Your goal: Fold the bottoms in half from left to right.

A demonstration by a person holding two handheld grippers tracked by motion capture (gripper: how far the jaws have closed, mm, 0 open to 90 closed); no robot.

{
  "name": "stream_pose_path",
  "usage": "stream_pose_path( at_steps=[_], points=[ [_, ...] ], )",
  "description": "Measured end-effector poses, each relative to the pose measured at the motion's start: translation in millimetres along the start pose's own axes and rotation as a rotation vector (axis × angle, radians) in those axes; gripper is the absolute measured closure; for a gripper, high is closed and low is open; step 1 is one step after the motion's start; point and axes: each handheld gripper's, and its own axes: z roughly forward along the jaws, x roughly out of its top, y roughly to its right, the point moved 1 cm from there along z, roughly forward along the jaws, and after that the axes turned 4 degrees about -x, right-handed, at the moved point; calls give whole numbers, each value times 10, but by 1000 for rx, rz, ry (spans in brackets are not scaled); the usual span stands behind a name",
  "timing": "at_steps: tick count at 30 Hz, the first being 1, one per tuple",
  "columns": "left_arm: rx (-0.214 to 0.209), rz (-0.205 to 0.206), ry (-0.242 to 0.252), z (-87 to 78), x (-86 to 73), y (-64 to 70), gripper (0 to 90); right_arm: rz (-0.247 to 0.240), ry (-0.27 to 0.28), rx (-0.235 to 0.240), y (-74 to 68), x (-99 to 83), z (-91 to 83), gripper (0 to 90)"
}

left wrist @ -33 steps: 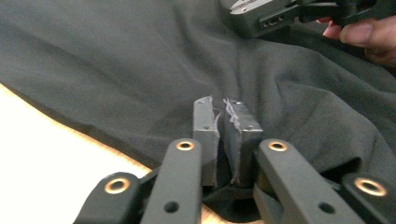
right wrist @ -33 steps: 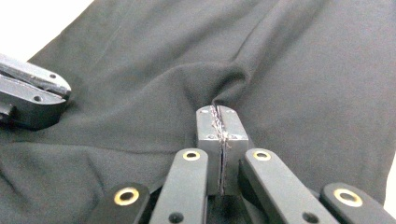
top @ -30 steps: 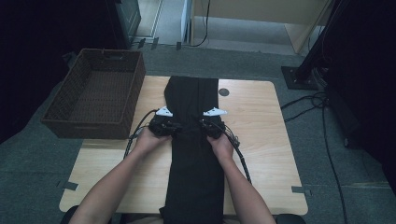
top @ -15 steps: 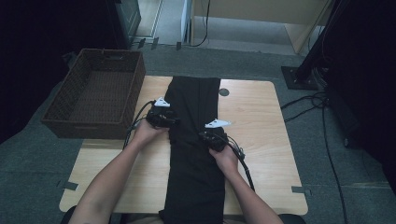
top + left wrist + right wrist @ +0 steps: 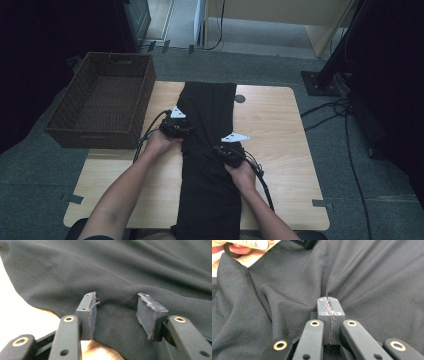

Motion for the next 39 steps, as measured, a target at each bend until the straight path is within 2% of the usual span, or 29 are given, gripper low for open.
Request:
stream_pose_path(
  at_steps=[4,7,10,11,13,15,18,20,21,23,29,31,35,38,39],
  points=[
    [-10,27,1,16,14,35,698,-42,10,-26,-27,3,12,896],
    [-8,27,3,45,37,68,780,-30,10,-16,-10,7,17,897],
    [-5,8,-6,61,65,92,837,-25,0,-8,19,24,20,897],
    [-15,-16,-8,60,71,96,847,-23,-7,-9,29,34,19,897],
    [-38,-42,-17,43,69,95,856,-7,-28,-17,55,53,-1,897],
    [-59,-30,-33,-2,47,119,859,5,-29,-20,68,41,-51,899],
    [-86,-13,-42,-79,-12,194,860,-15,-30,-27,47,0,-145,900],
    [-103,-4,-46,-140,-59,249,861,-4,-28,-19,48,-44,-218,900],
    [-111,-10,-41,-162,-79,269,861,14,-28,-7,54,-76,-259,900],
    [-131,-49,-34,-244,-147,326,860,47,-30,18,55,-129,-323,900],
    [-168,-67,-5,-451,-275,508,861,24,-44,44,-46,-239,-483,900],
    [-176,-67,-18,-476,-343,565,860,13,-44,48,-89,-290,-529,900],
    [-203,-115,-22,-499,-438,624,859,61,-52,70,-154,-424,-573,900],
    [-198,-98,-32,-533,-451,665,860,64,-41,71,-204,-504,-591,900],
    [-202,-107,-32,-558,-467,684,860,68,-38,70,-214,-516,-611,900]
  ],
)
